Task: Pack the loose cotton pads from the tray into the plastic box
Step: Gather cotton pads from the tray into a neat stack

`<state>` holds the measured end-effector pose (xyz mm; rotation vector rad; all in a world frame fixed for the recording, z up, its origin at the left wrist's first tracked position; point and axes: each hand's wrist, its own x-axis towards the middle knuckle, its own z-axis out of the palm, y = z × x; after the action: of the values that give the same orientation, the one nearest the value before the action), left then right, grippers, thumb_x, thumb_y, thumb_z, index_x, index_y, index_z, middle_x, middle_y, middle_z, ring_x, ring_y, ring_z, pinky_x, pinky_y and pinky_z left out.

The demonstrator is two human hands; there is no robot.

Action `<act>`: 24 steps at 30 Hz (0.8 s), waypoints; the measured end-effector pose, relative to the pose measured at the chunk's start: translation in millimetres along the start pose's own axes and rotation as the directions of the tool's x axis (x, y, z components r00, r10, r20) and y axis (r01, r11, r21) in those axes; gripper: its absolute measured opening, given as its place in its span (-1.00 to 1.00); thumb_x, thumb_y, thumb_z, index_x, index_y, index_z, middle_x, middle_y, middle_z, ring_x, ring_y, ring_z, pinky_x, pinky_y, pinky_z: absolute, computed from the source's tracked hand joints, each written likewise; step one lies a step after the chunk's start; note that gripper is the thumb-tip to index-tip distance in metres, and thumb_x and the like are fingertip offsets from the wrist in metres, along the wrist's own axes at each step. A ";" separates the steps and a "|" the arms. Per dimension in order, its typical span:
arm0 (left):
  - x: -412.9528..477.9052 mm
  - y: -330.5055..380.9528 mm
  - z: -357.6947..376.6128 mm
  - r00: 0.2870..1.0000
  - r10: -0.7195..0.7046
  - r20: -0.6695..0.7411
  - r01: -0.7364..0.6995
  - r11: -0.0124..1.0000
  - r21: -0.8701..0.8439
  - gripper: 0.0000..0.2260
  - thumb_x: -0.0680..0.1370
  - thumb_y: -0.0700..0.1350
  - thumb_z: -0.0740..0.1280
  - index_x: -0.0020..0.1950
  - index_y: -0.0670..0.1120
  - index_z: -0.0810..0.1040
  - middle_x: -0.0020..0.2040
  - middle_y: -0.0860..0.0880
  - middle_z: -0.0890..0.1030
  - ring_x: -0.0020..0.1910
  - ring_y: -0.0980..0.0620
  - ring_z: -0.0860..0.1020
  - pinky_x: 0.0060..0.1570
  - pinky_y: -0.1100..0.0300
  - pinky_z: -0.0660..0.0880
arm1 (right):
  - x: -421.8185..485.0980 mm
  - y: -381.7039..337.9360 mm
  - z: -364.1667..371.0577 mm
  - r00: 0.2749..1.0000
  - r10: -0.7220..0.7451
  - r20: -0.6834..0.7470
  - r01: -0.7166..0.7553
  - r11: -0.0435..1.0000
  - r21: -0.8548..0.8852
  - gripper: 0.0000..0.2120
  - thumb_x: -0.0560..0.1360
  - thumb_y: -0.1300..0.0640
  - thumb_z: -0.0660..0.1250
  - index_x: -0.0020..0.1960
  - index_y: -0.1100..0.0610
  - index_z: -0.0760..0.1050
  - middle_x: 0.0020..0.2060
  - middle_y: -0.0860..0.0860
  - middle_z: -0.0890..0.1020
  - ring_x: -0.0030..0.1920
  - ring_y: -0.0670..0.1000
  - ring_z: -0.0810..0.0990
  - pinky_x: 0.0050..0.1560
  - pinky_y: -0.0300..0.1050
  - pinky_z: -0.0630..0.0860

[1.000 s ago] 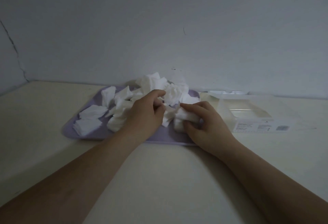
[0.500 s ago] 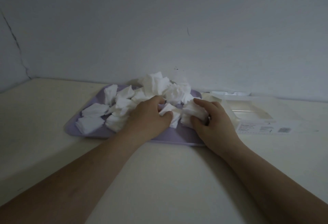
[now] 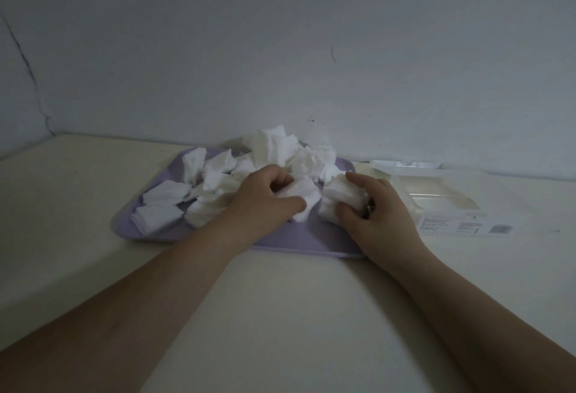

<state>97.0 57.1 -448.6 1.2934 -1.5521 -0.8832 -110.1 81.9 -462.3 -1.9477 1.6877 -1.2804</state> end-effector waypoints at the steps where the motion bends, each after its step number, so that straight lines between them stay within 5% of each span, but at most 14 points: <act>1: 0.3 0.6 -0.5 0.999 -0.002 -0.034 0.001 0.999 -0.054 -0.79 0.38 -0.19 0.53 -0.04 -0.02 0.63 -0.01 -0.10 0.69 -0.10 0.02 0.62 -0.09 0.07 0.65 | -0.3 -1.0 -0.6 1.000 0.013 0.008 -0.013 1.000 0.018 -0.47 0.47 0.14 0.45 0.43 0.00 0.48 0.21 -0.04 0.54 0.05 -0.02 0.58 0.16 -0.17 0.47; 6: 3.8 6.4 -8.7 0.994 0.044 -0.099 -0.070 0.960 -0.270 -0.71 0.45 -0.32 0.49 0.01 0.06 0.68 -0.08 0.04 0.72 -0.09 0.08 0.62 -0.07 0.18 0.55 | -0.6 -2.0 -3.3 0.999 0.038 0.015 -0.038 0.998 0.055 -0.49 0.49 0.16 0.42 0.43 0.00 0.47 0.16 -0.04 0.62 0.01 -0.03 0.58 0.11 -0.19 0.46; 10: -4.4 12.7 -8.6 0.964 0.089 0.250 0.007 0.933 -0.360 -0.53 0.47 -0.46 0.45 0.28 -0.05 0.55 -0.04 -0.02 0.74 -0.11 0.08 0.65 -0.21 0.18 0.59 | -0.1 -5.0 -6.0 0.998 0.068 0.007 -0.068 0.993 0.101 -0.59 0.50 0.13 0.46 0.33 -0.08 0.52 -0.05 -0.21 0.64 -0.11 -0.17 0.61 -0.05 -0.34 0.49; 13: -9.6 9.0 -5.0 0.929 0.045 0.369 0.054 0.966 -0.254 -0.50 0.46 -0.45 0.48 0.32 -0.08 0.52 0.13 -0.13 0.73 0.08 -0.13 0.69 0.08 -0.17 0.62 | -0.2 -6.6 -6.4 0.992 0.106 0.063 -0.117 0.966 0.229 -0.47 0.37 0.04 0.50 0.33 -0.06 0.53 0.01 -0.21 0.65 -0.04 -0.19 0.65 0.00 -0.33 0.54; 16: -10.1 9.0 -5.1 0.938 0.023 0.345 0.059 0.972 -0.226 -0.50 0.44 -0.44 0.51 0.30 -0.09 0.54 0.11 -0.07 0.75 0.16 -0.19 0.68 0.17 -0.23 0.62 | 1.1 -2.5 -6.5 0.987 0.130 0.094 -0.155 0.930 0.334 -0.35 0.23 0.00 0.47 0.33 0.01 0.56 0.05 -0.09 0.71 0.02 -0.04 0.71 0.10 -0.12 0.62; 20: -9.2 6.8 -2.1 0.966 0.049 0.255 0.015 0.970 -0.243 -0.49 0.37 -0.47 0.55 0.23 -0.13 0.55 0.08 -0.21 0.69 -0.06 -0.06 0.65 -0.04 -0.01 0.68 | 3.5 1.7 -7.0 0.977 0.170 0.125 -0.208 0.874 0.438 -0.45 0.37 0.32 0.57 0.33 0.11 0.55 0.07 0.03 0.73 0.04 0.01 0.73 0.21 0.06 0.63; 24: -8.9 6.2 1.6 0.973 0.060 0.223 -0.004 0.971 -0.241 -0.48 0.34 -0.48 0.56 0.20 -0.14 0.55 -0.05 -0.18 0.68 -0.12 -0.01 0.62 -0.17 0.15 0.66 | 4.2 3.3 -7.3 0.966 0.138 0.217 -0.232 0.832 0.504 -0.39 0.28 0.29 0.48 0.33 0.12 0.54 0.10 0.07 0.73 0.12 0.03 0.71 0.28 0.13 0.59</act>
<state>93.9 67.0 -445.1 1.0186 -1.5809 -1.1935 -118.0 79.6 -458.5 -1.4797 1.2326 -1.2855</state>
